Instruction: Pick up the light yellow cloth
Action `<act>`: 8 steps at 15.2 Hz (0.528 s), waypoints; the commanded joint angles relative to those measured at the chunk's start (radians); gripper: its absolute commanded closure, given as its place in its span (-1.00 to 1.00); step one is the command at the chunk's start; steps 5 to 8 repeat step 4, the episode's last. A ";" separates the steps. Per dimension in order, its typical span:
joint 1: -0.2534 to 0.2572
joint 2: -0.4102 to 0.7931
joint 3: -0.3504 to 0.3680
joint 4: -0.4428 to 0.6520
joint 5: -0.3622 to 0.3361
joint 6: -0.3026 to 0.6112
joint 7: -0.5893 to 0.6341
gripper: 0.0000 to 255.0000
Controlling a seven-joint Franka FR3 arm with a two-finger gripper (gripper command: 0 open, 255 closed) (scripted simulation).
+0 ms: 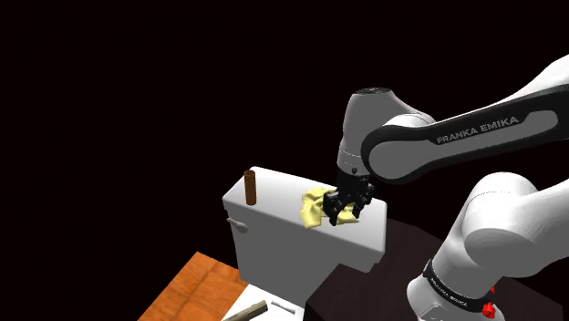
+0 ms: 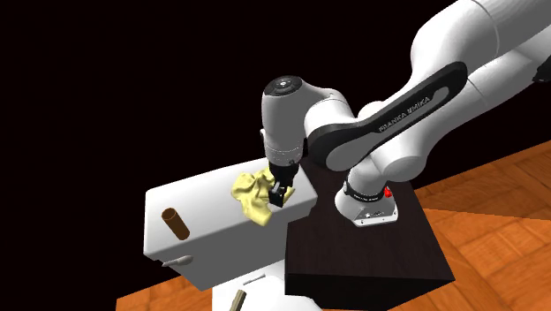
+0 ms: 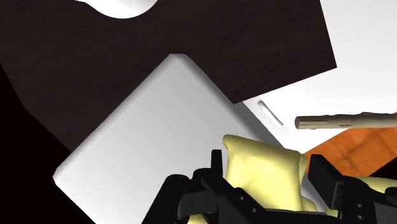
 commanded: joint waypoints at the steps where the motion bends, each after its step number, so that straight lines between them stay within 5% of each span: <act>1: -0.003 -0.027 -0.008 0.016 -0.009 -0.044 0.001 1.00; 8: -0.004 -0.038 -0.011 0.027 -0.013 -0.066 0.002 1.00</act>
